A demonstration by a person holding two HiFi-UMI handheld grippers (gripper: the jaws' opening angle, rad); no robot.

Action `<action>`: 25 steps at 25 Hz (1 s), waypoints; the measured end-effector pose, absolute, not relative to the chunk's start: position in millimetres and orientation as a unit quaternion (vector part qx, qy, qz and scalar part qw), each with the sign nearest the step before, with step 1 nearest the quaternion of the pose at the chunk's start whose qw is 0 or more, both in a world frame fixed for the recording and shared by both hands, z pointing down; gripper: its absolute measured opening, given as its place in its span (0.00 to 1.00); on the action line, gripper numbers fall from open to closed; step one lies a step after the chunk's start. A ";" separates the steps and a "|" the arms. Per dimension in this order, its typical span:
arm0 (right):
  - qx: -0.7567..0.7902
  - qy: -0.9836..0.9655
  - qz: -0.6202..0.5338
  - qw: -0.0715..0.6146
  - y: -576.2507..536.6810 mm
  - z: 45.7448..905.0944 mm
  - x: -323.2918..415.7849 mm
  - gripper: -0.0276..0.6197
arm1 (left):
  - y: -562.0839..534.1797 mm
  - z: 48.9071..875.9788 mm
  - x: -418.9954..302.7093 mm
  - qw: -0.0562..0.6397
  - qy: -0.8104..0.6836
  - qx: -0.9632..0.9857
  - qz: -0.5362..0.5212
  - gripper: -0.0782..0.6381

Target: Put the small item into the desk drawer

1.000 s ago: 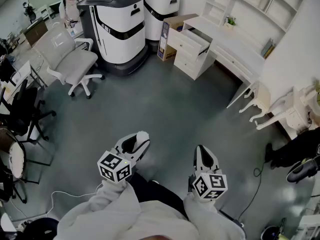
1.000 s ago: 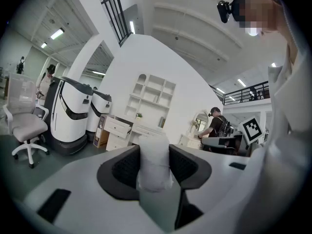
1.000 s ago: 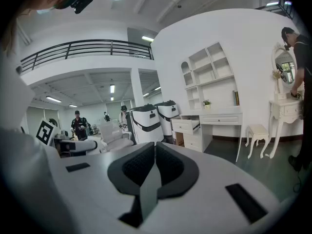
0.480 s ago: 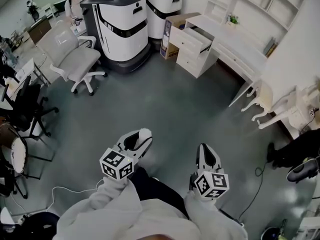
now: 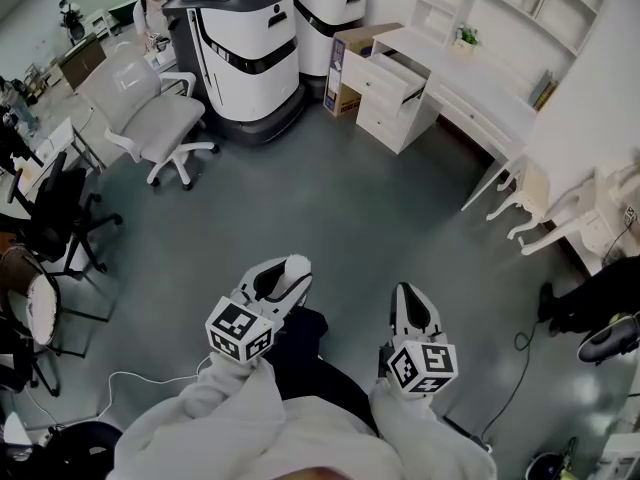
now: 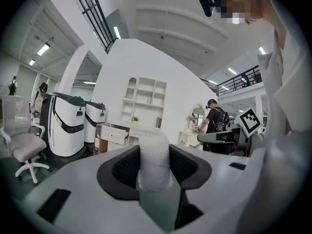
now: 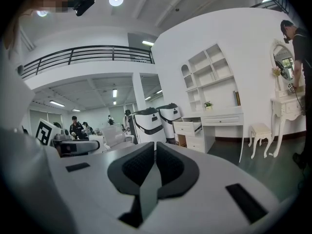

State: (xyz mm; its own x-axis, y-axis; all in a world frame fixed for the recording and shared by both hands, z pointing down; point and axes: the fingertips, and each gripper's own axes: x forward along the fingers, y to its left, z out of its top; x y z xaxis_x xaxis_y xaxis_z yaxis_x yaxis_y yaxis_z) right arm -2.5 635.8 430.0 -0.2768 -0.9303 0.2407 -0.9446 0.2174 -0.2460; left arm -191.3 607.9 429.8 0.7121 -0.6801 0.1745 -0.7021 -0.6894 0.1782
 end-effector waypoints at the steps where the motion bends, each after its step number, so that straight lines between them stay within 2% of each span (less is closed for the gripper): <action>1: 0.601 -0.781 0.172 0.022 632.9 430.3 -2.6 0.10 | 604.4 430.2 -191.4 0.117 -0.377 0.918 0.045 0.37; 25: 0.604 -0.782 0.151 0.013 482.8 398.7 10.3 0.10 | 447.2 397.9 -162.1 0.097 -0.337 0.936 0.011 0.37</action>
State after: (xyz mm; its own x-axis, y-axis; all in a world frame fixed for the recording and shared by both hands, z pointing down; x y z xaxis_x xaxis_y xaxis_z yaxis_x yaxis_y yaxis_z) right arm 10.3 482.8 398.7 -0.2700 -0.9414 0.2021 -0.9490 0.2247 -0.2210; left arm -162.1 447.2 397.9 0.7722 -0.6294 0.0866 -0.6338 -0.7534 0.1750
